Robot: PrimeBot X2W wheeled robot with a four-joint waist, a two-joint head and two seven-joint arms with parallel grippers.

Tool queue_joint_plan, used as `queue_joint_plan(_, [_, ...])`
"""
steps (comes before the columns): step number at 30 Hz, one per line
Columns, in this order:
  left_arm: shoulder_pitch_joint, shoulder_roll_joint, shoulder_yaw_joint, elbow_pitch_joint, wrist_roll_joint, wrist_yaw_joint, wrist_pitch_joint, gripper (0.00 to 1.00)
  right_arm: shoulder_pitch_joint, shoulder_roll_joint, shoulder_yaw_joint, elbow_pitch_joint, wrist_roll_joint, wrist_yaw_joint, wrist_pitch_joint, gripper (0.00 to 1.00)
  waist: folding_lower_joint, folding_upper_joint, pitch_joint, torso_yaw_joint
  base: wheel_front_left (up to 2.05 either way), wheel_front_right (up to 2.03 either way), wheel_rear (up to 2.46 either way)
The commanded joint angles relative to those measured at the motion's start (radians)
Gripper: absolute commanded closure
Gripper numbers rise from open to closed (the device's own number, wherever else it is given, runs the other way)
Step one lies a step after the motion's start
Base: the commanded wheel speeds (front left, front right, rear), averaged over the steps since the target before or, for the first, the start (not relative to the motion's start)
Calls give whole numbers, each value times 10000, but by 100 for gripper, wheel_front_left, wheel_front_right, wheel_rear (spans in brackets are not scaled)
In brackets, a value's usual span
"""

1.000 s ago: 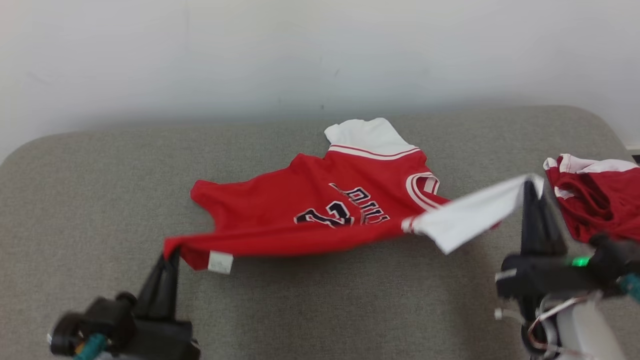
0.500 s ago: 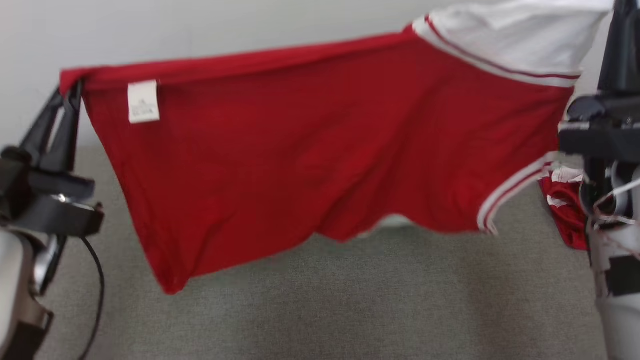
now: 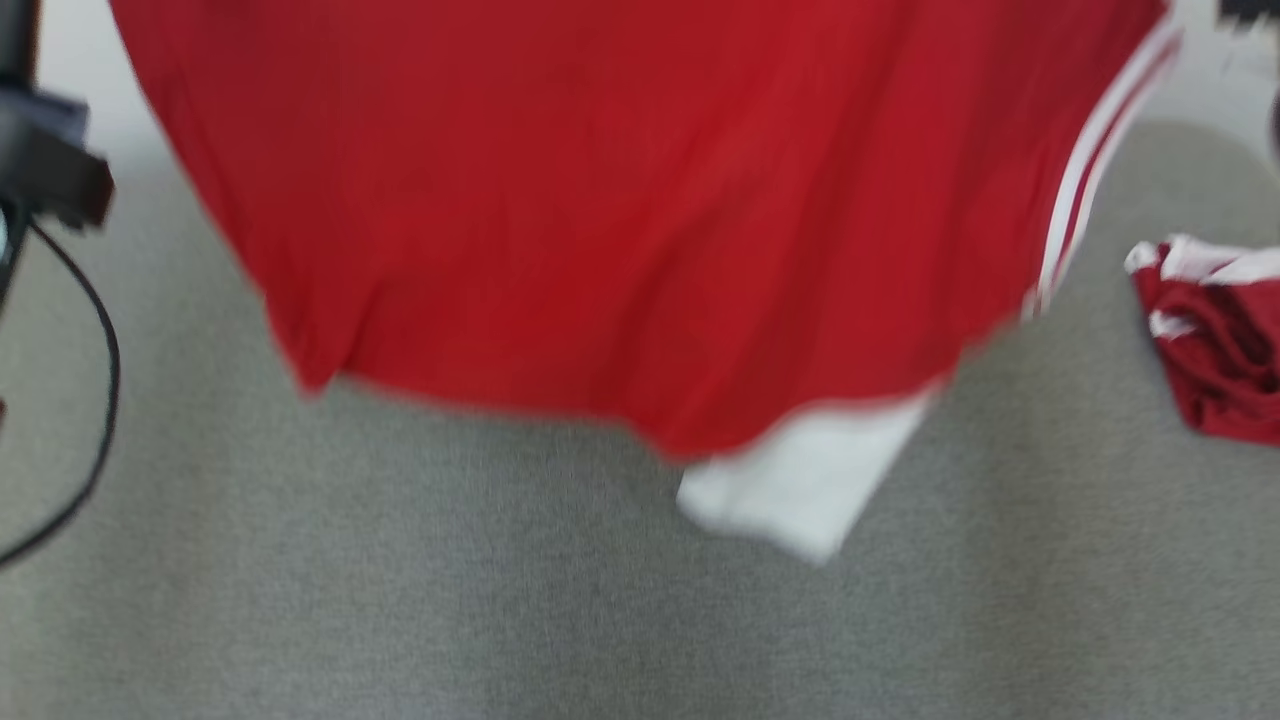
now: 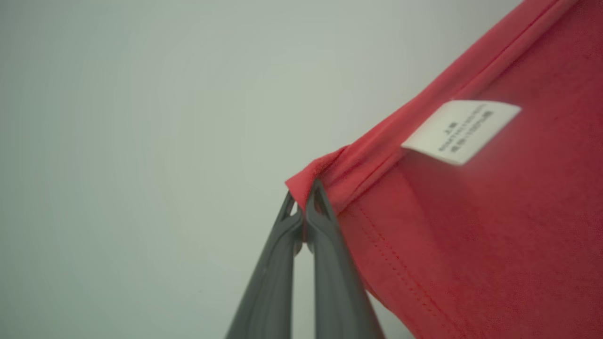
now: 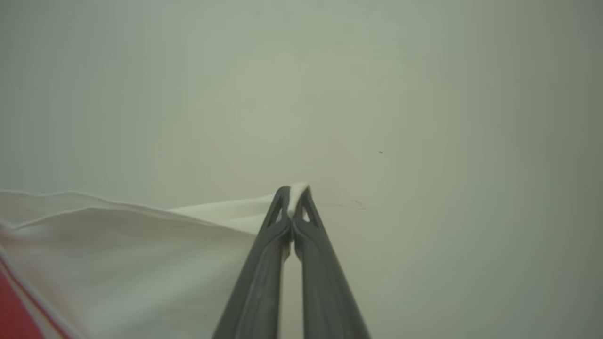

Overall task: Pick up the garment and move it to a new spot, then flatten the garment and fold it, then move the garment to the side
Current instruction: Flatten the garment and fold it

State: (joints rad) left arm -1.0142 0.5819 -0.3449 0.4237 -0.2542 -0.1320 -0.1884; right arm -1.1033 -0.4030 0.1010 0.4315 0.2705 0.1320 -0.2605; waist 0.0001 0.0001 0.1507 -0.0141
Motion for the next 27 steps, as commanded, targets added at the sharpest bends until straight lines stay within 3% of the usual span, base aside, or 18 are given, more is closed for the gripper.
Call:
queue_joint_plan(1, [-604, -3, -98, 359, 58, 27, 38, 100, -721, -114, -14, 332, -283, -32, -10, 100, -1, -1, 1966, 152, 0, 0, 0])
queue_joint_plan(7, [-3093, -153, -128, 1156, 789, 369, -562, 100, -3213, -82, -1018, 1039, -1231, -33, -37, 100, -1, -1, 3283, 102, 0, 0, 0])
queue_joint_plan(11, [-3661, -263, -150, 1581, 1060, 530, -714, 100, -3302, 92, -1493, 635, -1427, -35, -22, 100, -1, -1, 3586, -47, 0, 0, 0])
queue_joint_plan(18, [-2245, -485, 118, 1748, 753, 577, -756, 100, -502, 26, -1717, -703, -699, -36, -28, 100, -1, -1, 3755, -284, 0, 0, 0])
queue_joint_plan(24, [515, -1264, 677, 1353, 312, 716, -758, 100, 3256, 667, -2711, -1757, -42, -39, -33, 100, -1, -1, 3283, -356, 0, 0, 0])
queue_joint_plan(27, [1615, -1672, 893, 1293, 151, 732, -759, 100, 4379, 977, -2987, -1882, 117, -41, -32, 100, -1, -1, 2979, -388, 0, 0, 0])
